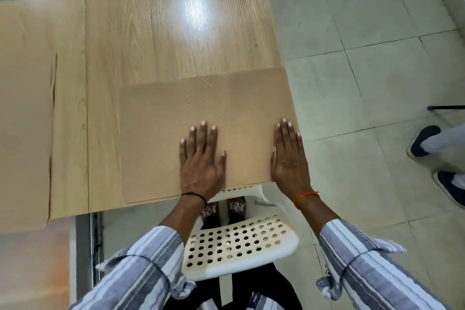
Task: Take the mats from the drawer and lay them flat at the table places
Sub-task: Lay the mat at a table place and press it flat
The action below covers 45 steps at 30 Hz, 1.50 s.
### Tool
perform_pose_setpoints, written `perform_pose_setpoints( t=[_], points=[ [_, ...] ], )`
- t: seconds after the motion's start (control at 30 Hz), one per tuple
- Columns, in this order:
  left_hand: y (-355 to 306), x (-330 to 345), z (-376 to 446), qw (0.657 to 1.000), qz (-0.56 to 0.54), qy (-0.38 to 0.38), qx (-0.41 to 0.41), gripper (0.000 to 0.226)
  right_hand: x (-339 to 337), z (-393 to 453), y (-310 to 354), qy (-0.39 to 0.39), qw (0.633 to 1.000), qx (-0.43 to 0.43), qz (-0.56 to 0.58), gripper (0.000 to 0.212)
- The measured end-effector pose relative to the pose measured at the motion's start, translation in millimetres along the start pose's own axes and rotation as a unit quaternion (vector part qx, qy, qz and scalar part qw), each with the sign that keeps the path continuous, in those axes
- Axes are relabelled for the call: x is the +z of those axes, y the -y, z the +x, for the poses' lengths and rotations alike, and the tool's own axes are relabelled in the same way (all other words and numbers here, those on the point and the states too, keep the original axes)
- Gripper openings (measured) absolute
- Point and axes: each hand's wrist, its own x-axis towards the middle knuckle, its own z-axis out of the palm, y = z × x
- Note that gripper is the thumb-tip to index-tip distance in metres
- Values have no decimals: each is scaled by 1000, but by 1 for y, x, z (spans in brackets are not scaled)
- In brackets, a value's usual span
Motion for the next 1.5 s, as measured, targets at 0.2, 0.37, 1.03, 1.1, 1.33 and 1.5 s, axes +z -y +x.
perform_pose_setpoints(
  t=[0.2,0.37,1.03,1.1,1.33,1.5],
  points=[
    [26,-4,-2,1000,7,-13,-20,68,-10,13,30,16,996,-85,-8,85],
    [25,-2,-2,999,5,-22,-26,68,-1,39,94,44,994,-87,51,83],
    [87,-37,48,985,-69,-68,-144,62,19,43,114,42,999,-5,19,68],
    [59,-39,80,994,-71,-53,-59,63,18,44,115,45,999,-5,10,69],
    [22,-27,126,998,-22,-1,58,60,17,44,116,37,999,-1,-1,70],
    [79,-28,112,995,-14,-51,-81,66,18,44,115,39,999,-1,2,71]
  ],
)
